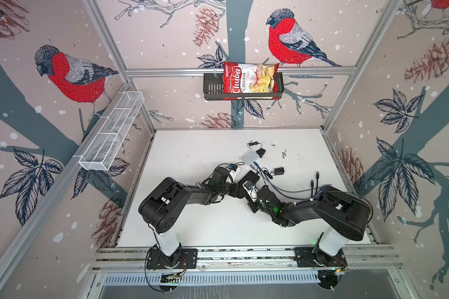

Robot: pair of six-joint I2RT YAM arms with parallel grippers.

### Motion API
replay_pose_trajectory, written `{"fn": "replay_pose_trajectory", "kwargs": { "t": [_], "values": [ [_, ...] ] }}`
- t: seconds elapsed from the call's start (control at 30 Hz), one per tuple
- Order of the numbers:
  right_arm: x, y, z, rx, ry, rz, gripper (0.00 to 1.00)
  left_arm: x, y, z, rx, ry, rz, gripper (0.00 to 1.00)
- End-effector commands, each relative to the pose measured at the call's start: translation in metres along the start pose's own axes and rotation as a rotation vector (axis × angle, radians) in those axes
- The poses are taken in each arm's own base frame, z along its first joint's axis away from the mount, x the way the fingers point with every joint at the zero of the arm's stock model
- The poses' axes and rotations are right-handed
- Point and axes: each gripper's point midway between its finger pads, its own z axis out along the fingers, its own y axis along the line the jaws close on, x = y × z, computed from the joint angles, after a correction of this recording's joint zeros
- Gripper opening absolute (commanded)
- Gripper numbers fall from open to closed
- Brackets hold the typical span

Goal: Insert the plug into the switch port

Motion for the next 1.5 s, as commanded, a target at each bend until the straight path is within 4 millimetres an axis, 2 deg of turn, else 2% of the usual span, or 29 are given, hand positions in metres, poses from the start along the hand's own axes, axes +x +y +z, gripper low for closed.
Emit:
{"fn": "replay_pose_trajectory", "kwargs": {
  "t": [0.0, 0.2, 0.37, 0.5, 0.7, 0.83, 0.93, 1.1, 1.3, 1.47],
  "values": [
    [0.003, -0.004, -0.003, 0.019, 0.020, -0.014, 1.00, -0.010, 0.001, -0.006, -0.021, -0.019, 0.027, 0.96],
    [-0.012, -0.010, -0.013, 0.028, -0.016, -0.031, 0.99, -0.026, 0.012, -0.018, -0.099, -0.067, 0.040, 0.96],
    [-0.025, -0.027, -0.026, 0.054, -0.051, 0.001, 0.99, -0.042, 0.030, -0.037, -0.199, -0.116, 0.032, 0.96],
    [-0.043, -0.050, -0.043, 0.090, -0.103, 0.037, 0.99, -0.051, 0.049, -0.057, -0.291, -0.157, 0.026, 0.96],
    [-0.066, -0.107, -0.074, 0.210, -0.180, 0.124, 0.99, -0.074, 0.072, -0.106, -0.465, -0.313, 0.018, 0.97],
    [-0.059, -0.150, -0.088, 0.308, -0.171, 0.187, 0.99, -0.087, 0.090, -0.145, -0.594, -0.414, 0.014, 0.97],
    [-0.054, -0.173, -0.094, 0.344, -0.182, 0.226, 0.99, -0.092, 0.109, -0.173, -0.676, -0.484, -0.015, 0.97],
    [-0.044, -0.205, -0.108, 0.433, -0.191, 0.261, 0.99, -0.084, 0.147, -0.211, -0.835, -0.526, -0.079, 0.97],
    [-0.025, -0.239, -0.119, 0.526, -0.194, 0.266, 0.99, -0.069, 0.181, -0.244, -0.960, -0.563, -0.104, 0.97],
    [-0.016, -0.253, -0.125, 0.555, -0.260, 0.253, 0.99, -0.071, 0.193, -0.263, -1.021, -0.627, -0.046, 0.97]
  ]
}}
